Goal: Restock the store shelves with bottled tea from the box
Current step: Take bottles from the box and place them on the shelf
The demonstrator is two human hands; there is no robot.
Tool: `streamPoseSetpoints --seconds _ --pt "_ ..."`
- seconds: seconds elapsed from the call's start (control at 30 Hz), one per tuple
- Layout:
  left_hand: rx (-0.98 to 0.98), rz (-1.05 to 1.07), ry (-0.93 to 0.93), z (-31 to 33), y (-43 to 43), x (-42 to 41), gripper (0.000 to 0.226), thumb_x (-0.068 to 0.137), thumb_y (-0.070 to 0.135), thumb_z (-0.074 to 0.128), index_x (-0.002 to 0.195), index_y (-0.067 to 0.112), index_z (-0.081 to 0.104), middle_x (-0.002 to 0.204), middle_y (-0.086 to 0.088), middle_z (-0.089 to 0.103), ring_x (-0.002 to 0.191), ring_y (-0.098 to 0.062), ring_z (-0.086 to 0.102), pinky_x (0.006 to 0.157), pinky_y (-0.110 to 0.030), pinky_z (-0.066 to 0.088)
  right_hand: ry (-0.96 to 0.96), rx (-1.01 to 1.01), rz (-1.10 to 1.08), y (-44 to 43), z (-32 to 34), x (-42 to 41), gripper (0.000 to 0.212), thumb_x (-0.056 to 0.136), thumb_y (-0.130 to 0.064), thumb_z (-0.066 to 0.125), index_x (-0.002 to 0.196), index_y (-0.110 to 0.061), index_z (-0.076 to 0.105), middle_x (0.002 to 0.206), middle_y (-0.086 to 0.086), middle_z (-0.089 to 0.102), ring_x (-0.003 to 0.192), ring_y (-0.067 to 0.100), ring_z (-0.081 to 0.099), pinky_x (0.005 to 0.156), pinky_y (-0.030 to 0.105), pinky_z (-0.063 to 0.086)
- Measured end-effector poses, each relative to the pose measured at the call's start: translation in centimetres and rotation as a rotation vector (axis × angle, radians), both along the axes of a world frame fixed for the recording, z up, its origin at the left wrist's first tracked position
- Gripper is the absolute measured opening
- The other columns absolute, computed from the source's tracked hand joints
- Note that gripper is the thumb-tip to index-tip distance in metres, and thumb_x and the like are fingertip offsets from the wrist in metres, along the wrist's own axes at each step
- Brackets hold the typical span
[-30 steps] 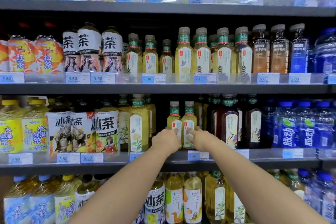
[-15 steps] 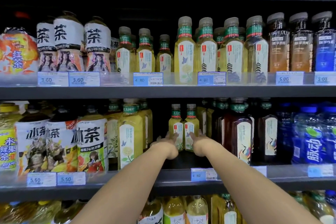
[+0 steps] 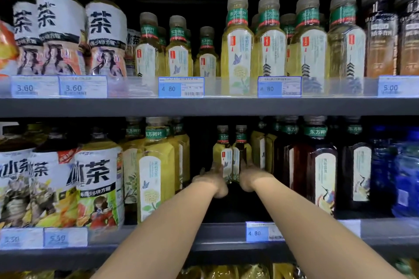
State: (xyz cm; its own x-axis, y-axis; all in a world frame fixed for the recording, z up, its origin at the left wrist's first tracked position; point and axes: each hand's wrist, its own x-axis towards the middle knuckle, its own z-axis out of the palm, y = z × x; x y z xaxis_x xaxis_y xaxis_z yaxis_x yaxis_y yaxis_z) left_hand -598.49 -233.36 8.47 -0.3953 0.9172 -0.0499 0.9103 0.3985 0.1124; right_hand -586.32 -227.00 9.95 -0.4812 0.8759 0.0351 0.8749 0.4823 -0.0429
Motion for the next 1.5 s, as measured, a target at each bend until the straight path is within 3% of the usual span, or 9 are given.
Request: streamPoseSetpoints --seconds 0.17,0.47,0.63,0.73,0.87,1.0,1.1,1.2,1.5 --pt "-0.008 -0.031 0.003 0.4 -0.4 0.6 0.094 0.093 0.01 0.051 0.157 0.045 -0.01 0.167 -0.001 -0.02 0.154 -0.036 -0.006 0.121 -0.06 0.016 0.045 -0.035 0.047 -0.7 0.7 0.3 0.094 0.088 0.004 0.041 0.152 -0.048 -0.003 0.163 0.015 0.005 0.134 0.036 0.043 0.101 0.046 0.049" --pt "-0.049 -0.012 0.12 0.3 -0.8 0.5 0.099 0.092 0.011 0.055 0.154 0.052 -0.01 0.166 -0.002 -0.024 0.153 -0.038 -0.012 0.118 -0.061 0.02 -0.148 0.093 -0.023 -0.1 0.7 -0.5 0.085 0.092 -0.013 0.046 0.155 -0.035 -0.006 0.149 0.018 0.036 0.126 0.036 0.048 0.096 0.045 0.048" --pt "-0.057 -0.007 0.154 0.0 -0.8 0.9 0.102 0.09 0.011 0.057 0.154 0.051 -0.012 0.165 -0.004 -0.025 0.153 -0.04 -0.011 0.116 -0.06 0.025 -0.119 0.212 -0.096 -0.7 1.2 -1.3 0.074 0.092 -0.018 0.055 0.155 -0.033 0.018 0.15 0.018 0.026 0.121 0.036 0.051 0.073 0.04 0.05" --pt "-0.069 0.001 0.15 -0.1 -0.7 1.0 0.102 0.09 0.01 0.056 0.154 0.051 -0.013 0.165 -0.005 -0.027 0.152 -0.041 -0.01 0.117 -0.061 0.024 0.056 0.188 -0.067 0.2 1.6 -2.0 0.076 0.09 -0.015 0.053 0.153 -0.032 0.016 0.156 0.022 0.019 0.124 0.04 0.051 0.087 0.046 0.053" --pt "-0.077 -0.005 0.122 -0.1 -0.8 0.6 0.1 0.09 0.009 0.053 0.154 0.052 -0.012 0.165 -0.006 -0.024 0.153 -0.042 -0.008 0.117 -0.061 0.024 0.396 0.106 -0.125 1.5 3.2 -2.7 0.068 0.096 -0.021 0.042 0.155 -0.026 0.007 0.145 0.019 0.043 0.122 0.035 0.054 0.096 0.045 0.05" --pt "-0.074 -0.012 0.092 -0.2 -0.5 0.0 0.1 0.091 0.008 0.051 0.153 0.052 -0.013 0.166 -0.006 -0.023 0.153 -0.042 -0.006 0.117 -0.061 0.024 0.558 0.114 -0.185 2.5 3.8 -3.5 0.054 0.097 -0.014 0.042 0.148 -0.003 0.026 0.12 0.017 0.064 0.107 0.03 0.064 0.075 0.031 0.047" --pt "-0.071 -0.017 0.086 -0.3 -0.3 -0.2 0.1 0.09 0.008 0.051 0.154 0.05 -0.013 0.167 -0.005 -0.021 0.153 -0.041 -0.005 0.117 -0.061 0.024 0.602 0.101 -0.18 2.6 4.0 -4.0 0.018 0.096 -0.01 0.05 0.111 -0.003 0.058 0.106 0.014 0.069 0.094 0.025 0.068 0.066 0.025 0.048" --pt "-0.065 0.002 0.072 -0.5 -0.2 -0.6 0.097 0.092 0.01 0.051 0.155 0.046 -0.015 0.166 -0.01 -0.02 0.153 -0.042 -0.001 0.117 -0.058 0.026 0.759 -0.085 -0.161 2.8 3.1 -4.6 0.024 0.093 -0.024 0.065 0.085 -0.012 0.045 0.078 0.009 0.066 0.06 0.019 0.067 0.046 0.024 0.051" --pt "-0.023 0.005 -0.072 -0.2 -0.8 -1.0 0.099 0.089 0.0 0.049 0.159 0.036 -0.013 0.166 -0.008 -0.021 0.152 -0.038 0.015 0.116 -0.048 0.035 0.763 -0.398 -0.054 3.0 4.3 -3.0 0.023 0.091 -0.014 0.061 0.113 -0.007 0.059 0.087 0.01 0.071 0.066 0.018 0.07 0.042 0.021 0.043"
